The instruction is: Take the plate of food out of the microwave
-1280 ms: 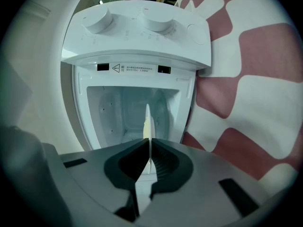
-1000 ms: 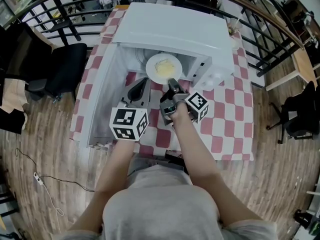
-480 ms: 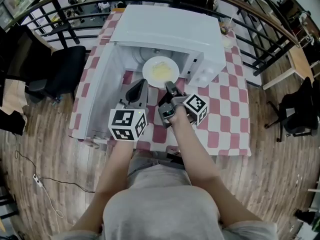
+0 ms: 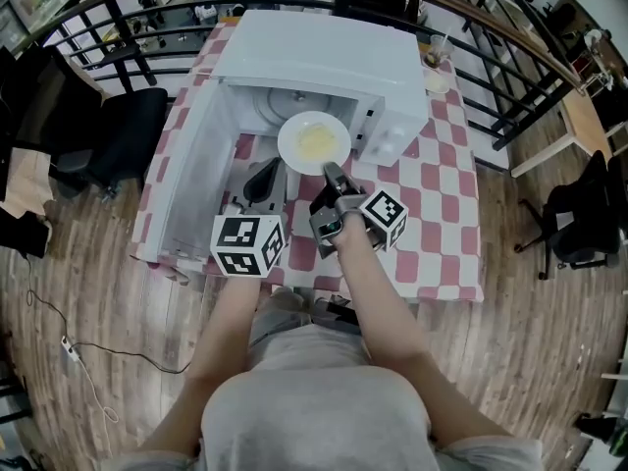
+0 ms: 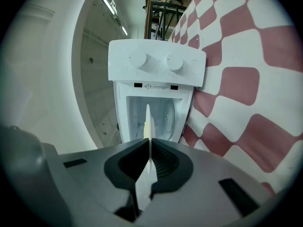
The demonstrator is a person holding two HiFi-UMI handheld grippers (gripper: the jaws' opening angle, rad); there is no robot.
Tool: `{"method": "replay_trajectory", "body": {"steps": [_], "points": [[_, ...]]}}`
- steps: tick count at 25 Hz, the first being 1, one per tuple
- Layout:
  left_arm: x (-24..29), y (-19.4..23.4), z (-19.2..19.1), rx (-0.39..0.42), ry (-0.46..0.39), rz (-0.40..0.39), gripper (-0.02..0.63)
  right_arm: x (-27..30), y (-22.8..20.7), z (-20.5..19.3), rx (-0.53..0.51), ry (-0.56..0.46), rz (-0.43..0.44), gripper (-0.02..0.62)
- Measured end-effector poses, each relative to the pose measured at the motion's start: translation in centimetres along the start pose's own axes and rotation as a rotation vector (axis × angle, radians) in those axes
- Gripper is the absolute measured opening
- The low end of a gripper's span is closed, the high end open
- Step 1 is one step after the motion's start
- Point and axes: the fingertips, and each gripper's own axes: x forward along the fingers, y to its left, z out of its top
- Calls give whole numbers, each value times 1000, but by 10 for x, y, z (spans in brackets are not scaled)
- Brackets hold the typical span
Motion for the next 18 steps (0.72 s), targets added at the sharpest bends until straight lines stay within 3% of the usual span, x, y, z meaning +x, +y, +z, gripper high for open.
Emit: {"method": "replay_trajectory", "body": {"steps": [18], "points": [[-32,-39,-5,-15,-20,58,3,-59,26,1,-19,47,49,35]]}}
